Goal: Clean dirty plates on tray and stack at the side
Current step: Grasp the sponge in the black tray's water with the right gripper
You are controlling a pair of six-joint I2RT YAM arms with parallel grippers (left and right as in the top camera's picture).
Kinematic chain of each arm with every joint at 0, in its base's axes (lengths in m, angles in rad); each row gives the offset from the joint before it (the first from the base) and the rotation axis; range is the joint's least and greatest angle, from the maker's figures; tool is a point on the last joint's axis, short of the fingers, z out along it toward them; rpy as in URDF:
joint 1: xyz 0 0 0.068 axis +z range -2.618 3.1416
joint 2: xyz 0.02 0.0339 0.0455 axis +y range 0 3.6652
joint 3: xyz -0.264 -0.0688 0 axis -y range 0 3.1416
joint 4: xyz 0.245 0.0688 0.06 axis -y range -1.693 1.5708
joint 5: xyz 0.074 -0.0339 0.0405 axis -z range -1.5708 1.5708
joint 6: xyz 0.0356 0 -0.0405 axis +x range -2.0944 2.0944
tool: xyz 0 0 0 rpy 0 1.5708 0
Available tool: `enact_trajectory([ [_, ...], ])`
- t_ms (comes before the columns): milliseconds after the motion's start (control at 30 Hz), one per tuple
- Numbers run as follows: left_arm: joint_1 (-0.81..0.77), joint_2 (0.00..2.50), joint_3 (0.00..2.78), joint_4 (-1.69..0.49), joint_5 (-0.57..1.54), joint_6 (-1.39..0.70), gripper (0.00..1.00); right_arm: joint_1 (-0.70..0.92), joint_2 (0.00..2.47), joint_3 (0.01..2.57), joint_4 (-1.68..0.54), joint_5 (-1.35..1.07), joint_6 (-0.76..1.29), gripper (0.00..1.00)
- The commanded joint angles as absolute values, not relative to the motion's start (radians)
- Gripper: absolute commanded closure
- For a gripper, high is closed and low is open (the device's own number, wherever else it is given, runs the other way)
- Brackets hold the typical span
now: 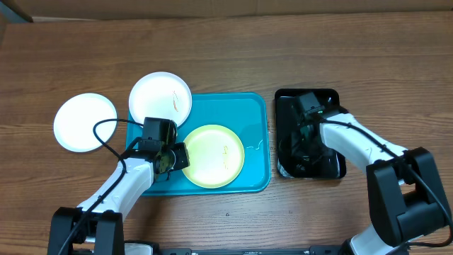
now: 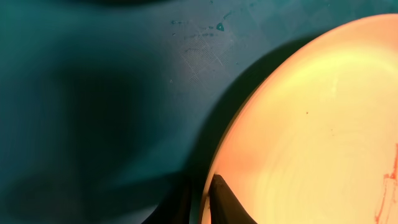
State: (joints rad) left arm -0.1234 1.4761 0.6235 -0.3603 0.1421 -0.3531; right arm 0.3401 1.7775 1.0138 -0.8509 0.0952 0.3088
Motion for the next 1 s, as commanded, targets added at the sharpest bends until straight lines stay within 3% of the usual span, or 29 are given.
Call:
enact_trajectory([
  [0, -0.117, 1.505, 0.612, -0.376, 0.136, -0.375, 0.86, 0.353, 1.785, 1.036, -0.885, 0.112, 0.306, 0.75],
  [133, -0.117, 1.505, 0.612, -0.379, 0.136, -0.375, 0.78, 0.352, 1.784, 1.136, -0.977, 0.113, 0.306, 0.56],
  [167, -0.117, 1.505, 0.612, -0.379, 0.136, -0.375, 0.77, 0.352, 1.784, 1.153, -0.985, 0.114, 0.306, 0.48],
  [233, -0.117, 1.505, 0.612, -0.378, 0.136, -0.374, 0.76, 0.352, 1.784, 1.173, -0.985, 0.116, 0.306, 0.23],
  [267, -0.117, 1.505, 0.612, -0.378, 0.136, -0.375, 0.76, 0.351, 1.784, 1.174, -0.978, 0.116, 0.306, 0.16],
  [300, -0.117, 1.505, 0.612, -0.379, 0.136, -0.375, 0.76, 0.349, 1.784, 1.173, -0.971, 0.117, 0.306, 0.12],
  [467, -0.117, 1.505, 0.612, -0.378, 0.134, -0.374, 0.76, 0.329, 1.785, 1.14, -0.934, 0.168, 0.348, 0.12],
  [633, -0.117, 1.505, 0.612, -0.378, 0.131, -0.374, 0.75, 0.291, 1.785, 1.063, -0.842, 0.175, 0.352, 0.14],
  [767, -0.117, 1.505, 0.612, -0.377, 0.118, -0.374, 0.68, 0.28, 1.785, 1.005, -0.698, 0.146, 0.352, 0.17],
  [800, -0.117, 1.505, 0.612, -0.377, 0.118, -0.374, 0.68, 0.28, 1.785, 0.998, -0.672, 0.142, 0.351, 0.22],
  [900, -0.117, 1.505, 0.612, -0.378, 0.116, -0.374, 0.68, 0.28, 1.785, 0.993, -0.631, 0.121, 0.352, 0.49],
  [967, -0.117, 1.505, 0.612, -0.378, 0.116, -0.374, 0.67, 0.28, 1.785, 0.993, -0.617, 0.081, 0.352, 0.78],
])
